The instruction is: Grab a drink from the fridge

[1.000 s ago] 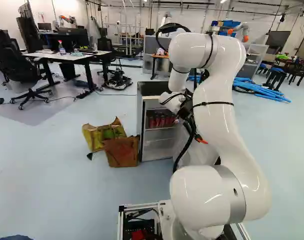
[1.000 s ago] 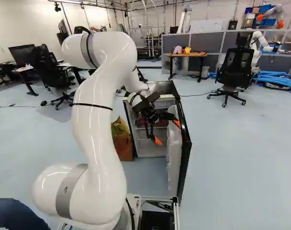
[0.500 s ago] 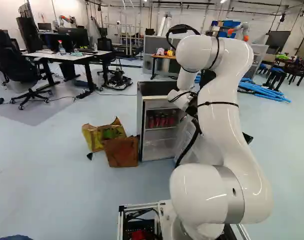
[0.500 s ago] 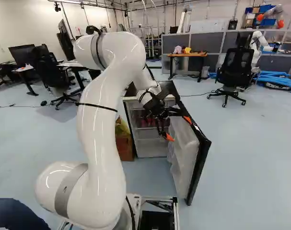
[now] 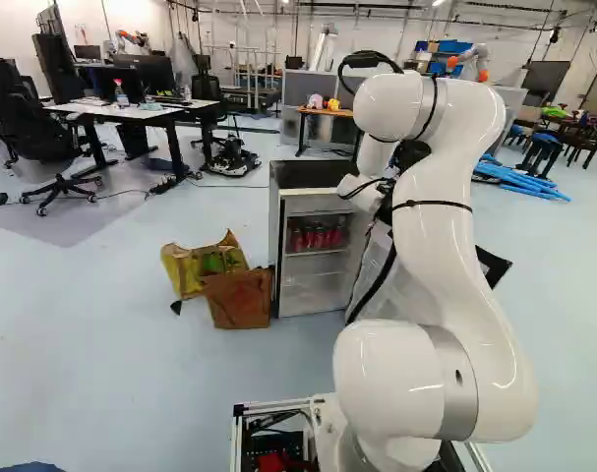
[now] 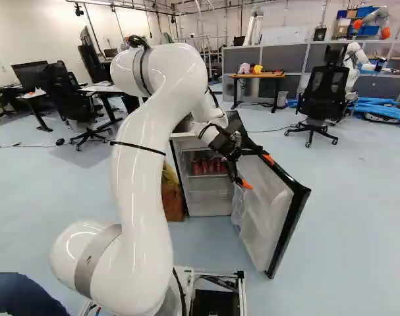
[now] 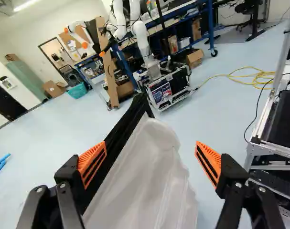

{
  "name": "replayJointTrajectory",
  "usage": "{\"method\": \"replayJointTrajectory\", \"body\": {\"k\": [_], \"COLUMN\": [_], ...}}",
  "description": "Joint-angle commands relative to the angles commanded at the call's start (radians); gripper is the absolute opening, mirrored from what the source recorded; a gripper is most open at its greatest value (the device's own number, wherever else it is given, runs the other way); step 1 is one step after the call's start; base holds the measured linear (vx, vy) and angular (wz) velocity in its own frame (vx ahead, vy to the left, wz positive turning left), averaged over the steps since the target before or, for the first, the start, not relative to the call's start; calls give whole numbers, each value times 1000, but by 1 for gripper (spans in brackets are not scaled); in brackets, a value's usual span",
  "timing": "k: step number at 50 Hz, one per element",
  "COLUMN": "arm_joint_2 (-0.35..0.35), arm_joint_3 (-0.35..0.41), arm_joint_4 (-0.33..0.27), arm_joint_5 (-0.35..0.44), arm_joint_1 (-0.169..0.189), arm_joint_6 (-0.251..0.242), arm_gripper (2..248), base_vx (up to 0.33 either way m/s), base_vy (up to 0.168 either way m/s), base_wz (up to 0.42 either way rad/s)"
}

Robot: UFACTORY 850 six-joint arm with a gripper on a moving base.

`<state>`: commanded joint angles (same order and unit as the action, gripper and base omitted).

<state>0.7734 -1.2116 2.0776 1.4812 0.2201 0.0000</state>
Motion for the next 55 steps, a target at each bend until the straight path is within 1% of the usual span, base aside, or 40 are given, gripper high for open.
{"method": "replayJointTrajectory", "body": {"k": [6, 12, 42, 55], "arm_joint_2": [-12, -29, -131, -169], "arm_joint_3": [32, 75, 308, 386], "arm_joint_4": [-36, -89, -401, -538], "arm_joint_5": [-4, -4, -4, -4], "arm_joint_1": [-15, -35, -146, -171], "arm_joint_6": [0, 0, 0, 0], "arm_gripper": [247, 247, 247, 247], "base_vx": [0, 0, 0, 0], "base_vy": [0, 0, 0, 0], "base_wz": [0, 0, 0, 0]}}
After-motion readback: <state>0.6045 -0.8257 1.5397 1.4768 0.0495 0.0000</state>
